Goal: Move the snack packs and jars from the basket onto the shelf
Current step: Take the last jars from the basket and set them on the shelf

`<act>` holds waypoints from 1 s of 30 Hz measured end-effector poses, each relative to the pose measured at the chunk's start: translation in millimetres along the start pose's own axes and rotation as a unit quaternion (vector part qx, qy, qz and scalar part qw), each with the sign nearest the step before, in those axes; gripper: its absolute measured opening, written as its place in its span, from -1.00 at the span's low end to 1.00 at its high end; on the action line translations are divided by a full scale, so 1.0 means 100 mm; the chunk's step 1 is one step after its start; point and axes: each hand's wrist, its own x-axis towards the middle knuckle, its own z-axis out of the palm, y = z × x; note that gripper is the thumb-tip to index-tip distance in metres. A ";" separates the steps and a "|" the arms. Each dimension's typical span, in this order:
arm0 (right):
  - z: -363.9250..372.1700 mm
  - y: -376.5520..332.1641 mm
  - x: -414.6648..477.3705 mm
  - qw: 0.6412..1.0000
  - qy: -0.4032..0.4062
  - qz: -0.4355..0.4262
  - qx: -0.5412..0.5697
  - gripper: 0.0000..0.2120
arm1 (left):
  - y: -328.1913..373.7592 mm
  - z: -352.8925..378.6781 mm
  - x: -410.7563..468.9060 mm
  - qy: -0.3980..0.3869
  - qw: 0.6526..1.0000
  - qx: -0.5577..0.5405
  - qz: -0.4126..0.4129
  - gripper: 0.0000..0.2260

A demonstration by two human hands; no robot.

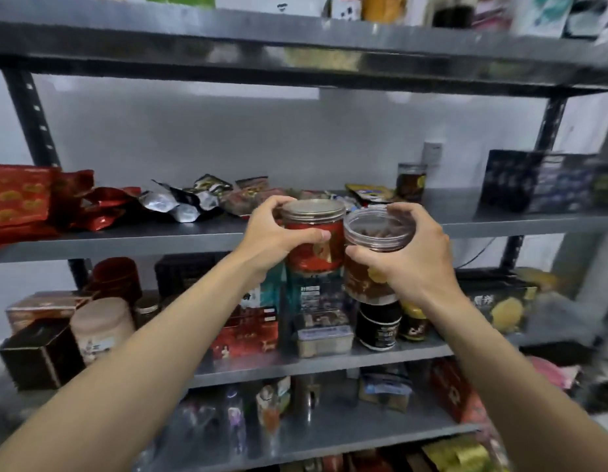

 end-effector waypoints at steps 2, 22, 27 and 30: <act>-0.17 0.19 0.20 1.000 0.017 0.006 -0.015 -0.23 | 0.02 0.32 0.26 -0.032 0.999 -0.006 0.011 -0.39; -1.15 1.88 2.33 0.993 0.080 0.033 -0.083 -0.21 | -0.16 3.01 2.81 -0.078 0.996 0.035 0.006 -0.55; -1.13 2.31 2.75 0.996 0.046 0.017 -0.069 -0.25 | -0.35 3.39 3.09 -0.099 0.994 0.049 0.009 -0.29; -1.08 2.54 2.99 0.998 0.022 0.014 -0.054 -0.23 | -0.45 3.53 3.27 -0.075 0.994 0.076 -0.003 -0.32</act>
